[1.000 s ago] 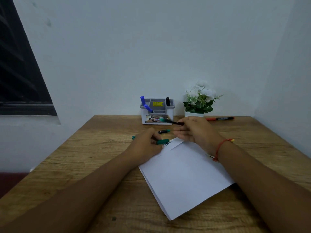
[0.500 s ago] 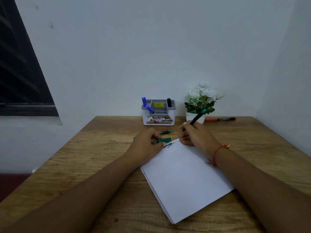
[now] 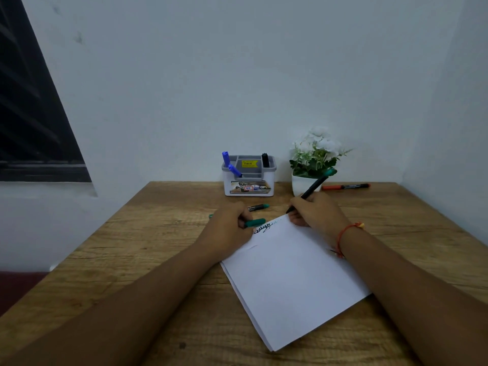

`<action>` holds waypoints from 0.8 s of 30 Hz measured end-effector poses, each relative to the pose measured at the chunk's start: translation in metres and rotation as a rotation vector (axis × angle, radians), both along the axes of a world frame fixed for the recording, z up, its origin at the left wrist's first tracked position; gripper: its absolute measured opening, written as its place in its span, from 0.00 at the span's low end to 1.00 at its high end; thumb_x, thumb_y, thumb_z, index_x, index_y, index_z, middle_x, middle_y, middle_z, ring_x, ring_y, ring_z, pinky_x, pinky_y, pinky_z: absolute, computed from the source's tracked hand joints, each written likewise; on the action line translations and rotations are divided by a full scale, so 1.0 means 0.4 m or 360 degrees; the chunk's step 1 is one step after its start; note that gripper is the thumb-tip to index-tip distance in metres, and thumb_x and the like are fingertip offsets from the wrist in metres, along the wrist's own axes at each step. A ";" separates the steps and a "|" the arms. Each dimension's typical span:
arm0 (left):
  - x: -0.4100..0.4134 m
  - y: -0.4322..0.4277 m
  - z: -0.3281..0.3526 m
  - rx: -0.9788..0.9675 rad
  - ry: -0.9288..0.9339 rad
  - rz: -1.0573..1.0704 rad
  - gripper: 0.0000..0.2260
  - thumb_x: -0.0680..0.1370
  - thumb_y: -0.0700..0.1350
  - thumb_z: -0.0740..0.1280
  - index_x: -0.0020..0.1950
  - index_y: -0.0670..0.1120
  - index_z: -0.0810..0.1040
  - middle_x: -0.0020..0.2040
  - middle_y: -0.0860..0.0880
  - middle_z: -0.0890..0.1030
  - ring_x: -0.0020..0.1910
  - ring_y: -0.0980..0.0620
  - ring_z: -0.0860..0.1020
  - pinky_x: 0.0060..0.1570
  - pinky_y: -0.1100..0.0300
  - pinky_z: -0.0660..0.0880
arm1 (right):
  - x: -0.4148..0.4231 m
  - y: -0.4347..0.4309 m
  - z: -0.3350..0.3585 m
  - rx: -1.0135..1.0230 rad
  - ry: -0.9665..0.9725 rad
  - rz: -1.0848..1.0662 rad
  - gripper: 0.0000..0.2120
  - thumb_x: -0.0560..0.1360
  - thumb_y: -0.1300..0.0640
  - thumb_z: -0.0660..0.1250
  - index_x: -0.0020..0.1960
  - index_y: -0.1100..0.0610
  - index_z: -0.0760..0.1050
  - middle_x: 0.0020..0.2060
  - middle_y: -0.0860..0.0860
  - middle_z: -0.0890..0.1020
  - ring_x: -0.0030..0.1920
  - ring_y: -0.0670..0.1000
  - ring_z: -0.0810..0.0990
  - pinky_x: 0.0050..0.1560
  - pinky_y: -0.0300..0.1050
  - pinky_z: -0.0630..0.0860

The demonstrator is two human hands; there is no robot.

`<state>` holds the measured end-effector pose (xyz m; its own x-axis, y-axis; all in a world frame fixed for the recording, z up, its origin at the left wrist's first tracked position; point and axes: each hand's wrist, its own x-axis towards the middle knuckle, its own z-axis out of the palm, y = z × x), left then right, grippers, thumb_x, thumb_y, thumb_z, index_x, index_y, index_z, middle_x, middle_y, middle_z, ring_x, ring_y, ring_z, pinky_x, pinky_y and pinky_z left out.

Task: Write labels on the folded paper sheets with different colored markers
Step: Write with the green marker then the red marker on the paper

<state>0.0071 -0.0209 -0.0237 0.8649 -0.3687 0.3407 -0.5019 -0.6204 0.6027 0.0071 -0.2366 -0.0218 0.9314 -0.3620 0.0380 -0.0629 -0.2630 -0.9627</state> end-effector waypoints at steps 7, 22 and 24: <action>-0.002 -0.001 -0.002 0.0048 -0.0006 -0.0048 0.09 0.75 0.40 0.71 0.52 0.47 0.75 0.41 0.56 0.74 0.37 0.58 0.72 0.37 0.69 0.67 | -0.010 -0.021 0.001 -0.0067 -0.0043 0.0141 0.09 0.77 0.61 0.67 0.46 0.66 0.82 0.40 0.60 0.87 0.37 0.50 0.86 0.43 0.42 0.84; 0.030 0.005 -0.011 -0.0009 -0.0059 0.0411 0.07 0.75 0.41 0.71 0.53 0.46 0.79 0.50 0.48 0.80 0.45 0.53 0.75 0.41 0.63 0.69 | -0.005 -0.023 -0.010 -0.0183 -0.0065 0.0146 0.11 0.76 0.58 0.66 0.45 0.64 0.83 0.38 0.57 0.87 0.42 0.54 0.87 0.54 0.51 0.84; 0.033 0.004 -0.012 0.0022 -0.0033 0.0449 0.07 0.75 0.41 0.71 0.53 0.46 0.79 0.51 0.47 0.80 0.46 0.52 0.75 0.43 0.62 0.69 | -0.006 -0.023 -0.009 -0.0188 -0.0057 0.0137 0.11 0.76 0.58 0.66 0.45 0.64 0.83 0.37 0.57 0.87 0.44 0.56 0.88 0.55 0.53 0.84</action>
